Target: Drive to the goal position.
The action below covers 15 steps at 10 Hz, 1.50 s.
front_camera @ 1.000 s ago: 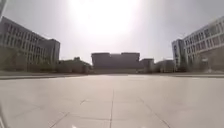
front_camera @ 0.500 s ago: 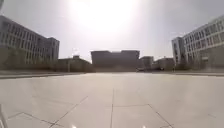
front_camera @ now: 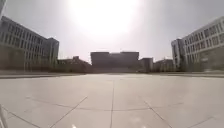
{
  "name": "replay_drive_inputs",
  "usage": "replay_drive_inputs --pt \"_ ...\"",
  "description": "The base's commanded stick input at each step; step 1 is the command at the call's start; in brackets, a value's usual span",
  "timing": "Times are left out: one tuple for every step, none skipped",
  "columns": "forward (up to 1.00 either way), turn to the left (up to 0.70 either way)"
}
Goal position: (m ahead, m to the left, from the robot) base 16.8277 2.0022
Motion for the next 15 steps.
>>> replay_drive_inputs --pt "0.0 0.0" --pt "0.0 0.0" --pt "0.02 0.0" --pt "0.24 0.0" --pt "0.47 0.0" --pt "0.7 0.0" --pt "0.7 0.0" --pt "0.7 0.0" --pt "0.7 0.0" --pt "0.7 0.0" --pt "0.7 0.0" --pt "0.7 0.0" --pt "0.7 0.0" --pt "0.7 0.0" --pt "0.7 0.0"
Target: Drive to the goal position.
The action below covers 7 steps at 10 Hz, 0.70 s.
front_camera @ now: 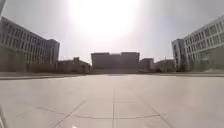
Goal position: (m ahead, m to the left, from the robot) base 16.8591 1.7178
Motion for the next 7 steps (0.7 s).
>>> replay_drive_inputs --pt "0.7 0.0" --pt "0.7 0.0" --pt "0.7 0.0" --pt "0.7 0.0" --pt "0.7 0.0" --pt "0.7 0.0" --pt "0.7 0.0"
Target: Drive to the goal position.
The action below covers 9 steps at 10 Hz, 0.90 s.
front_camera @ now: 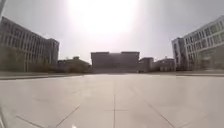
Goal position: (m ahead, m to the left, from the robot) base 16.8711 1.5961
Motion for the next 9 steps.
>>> replay_drive_inputs --pt "0.7 0.0" --pt "0.7 0.0" --pt "0.7 0.0" --pt "0.7 0.0" --pt "0.7 0.0" --pt "0.7 0.0" --pt "0.7 0.0" --pt "0.7 0.0" --pt "0.7 0.0"
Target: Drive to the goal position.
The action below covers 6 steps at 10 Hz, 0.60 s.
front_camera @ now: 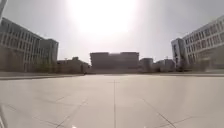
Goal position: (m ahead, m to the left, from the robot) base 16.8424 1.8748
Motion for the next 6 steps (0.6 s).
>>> replay_drive_inputs --pt "0.7 0.0" --pt "0.7 0.0" --pt "0.7 0.0" --pt "0.7 0.0" --pt "0.7 0.0" --pt "0.7 0.0"
